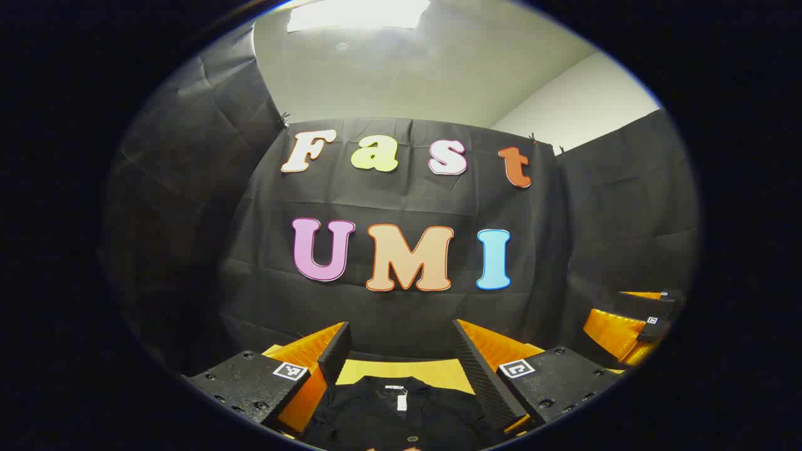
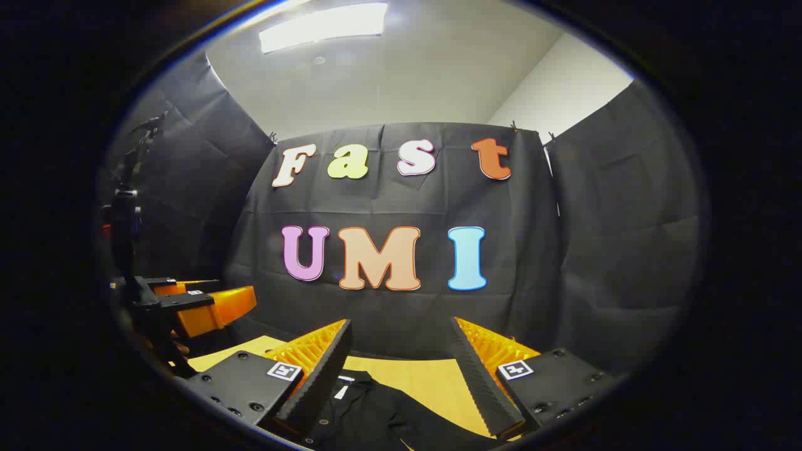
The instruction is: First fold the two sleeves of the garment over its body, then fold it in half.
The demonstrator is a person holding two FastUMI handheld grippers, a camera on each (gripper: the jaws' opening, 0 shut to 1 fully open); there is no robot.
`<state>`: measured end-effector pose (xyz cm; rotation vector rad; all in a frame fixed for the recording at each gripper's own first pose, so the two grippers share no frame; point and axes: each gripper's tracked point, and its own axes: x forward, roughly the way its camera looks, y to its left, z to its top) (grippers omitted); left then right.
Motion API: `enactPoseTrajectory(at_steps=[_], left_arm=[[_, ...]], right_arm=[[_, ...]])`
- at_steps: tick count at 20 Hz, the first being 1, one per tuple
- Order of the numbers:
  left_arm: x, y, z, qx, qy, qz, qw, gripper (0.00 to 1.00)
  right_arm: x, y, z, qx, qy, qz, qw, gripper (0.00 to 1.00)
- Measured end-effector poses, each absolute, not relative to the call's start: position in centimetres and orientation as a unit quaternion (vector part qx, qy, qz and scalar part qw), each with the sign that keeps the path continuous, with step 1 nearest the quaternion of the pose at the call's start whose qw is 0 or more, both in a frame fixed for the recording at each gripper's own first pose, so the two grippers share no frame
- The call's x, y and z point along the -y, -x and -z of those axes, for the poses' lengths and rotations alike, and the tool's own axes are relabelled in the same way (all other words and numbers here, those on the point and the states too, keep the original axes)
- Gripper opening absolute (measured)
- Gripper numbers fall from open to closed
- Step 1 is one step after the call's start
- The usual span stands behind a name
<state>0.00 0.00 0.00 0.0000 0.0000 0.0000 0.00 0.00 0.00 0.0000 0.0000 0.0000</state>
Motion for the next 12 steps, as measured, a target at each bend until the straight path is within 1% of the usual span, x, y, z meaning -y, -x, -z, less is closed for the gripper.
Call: enactPoseTrajectory(at_steps=[2,3,5,6,7,8,9,10,11,12], left_arm=[[-0.3,0.3,0.2,-0.003,-0.001,-0.009,1.0,0.97],[-0.6,0.3,0.0,-0.002,-0.003,-0.015,1.0,0.97],[-1.0,0.3,0.0,-0.006,-0.012,-0.025,1.0,0.97],[-1.0,0.4,0.0,-0.007,-0.015,-0.026,1.0,0.97],[-1.1,0.6,-0.2,-0.006,-0.016,-0.028,0.999,0.97],[-1.3,0.7,-0.3,-0.004,-0.016,-0.031,0.999,0.97],[-1.5,0.7,-0.6,-0.002,-0.017,-0.034,0.999,0.97],[-1.8,0.8,-0.6,0.0,-0.021,-0.038,0.999,0.95],[-2.1,0.8,-0.9,0.002,-0.024,-0.041,0.999,0.95],[-2.3,1.0,-0.9,0.004,-0.026,-0.045,0.999,0.97]], right_arm=[[-0.1,-0.2,0.2,-0.002,-0.006,-0.011,1.0,0.99],[-0.1,-0.2,0.1,0.0,-0.008,-0.016,1.0,0.96],[-0.1,-0.4,-0.1,0.003,-0.008,-0.023,1.0,0.99],[-0.2,-0.7,0.0,0.003,-0.006,-0.028,1.0,0.99],[-0.4,-0.9,0.2,0.002,-0.006,-0.033,0.999,0.96],[-0.6,-1.2,0.2,0.001,-0.007,-0.039,0.999,0.97],[-0.7,-1.4,0.3,-0.001,-0.009,-0.042,0.999,0.96],[-0.8,-1.6,0.3,-0.002,-0.011,-0.043,0.999,0.96],[-0.9,-1.6,0.3,-0.002,-0.014,-0.047,0.999,0.99],[-1.3,-1.7,0.3,-0.001,-0.017,-0.051,0.999,0.97]])
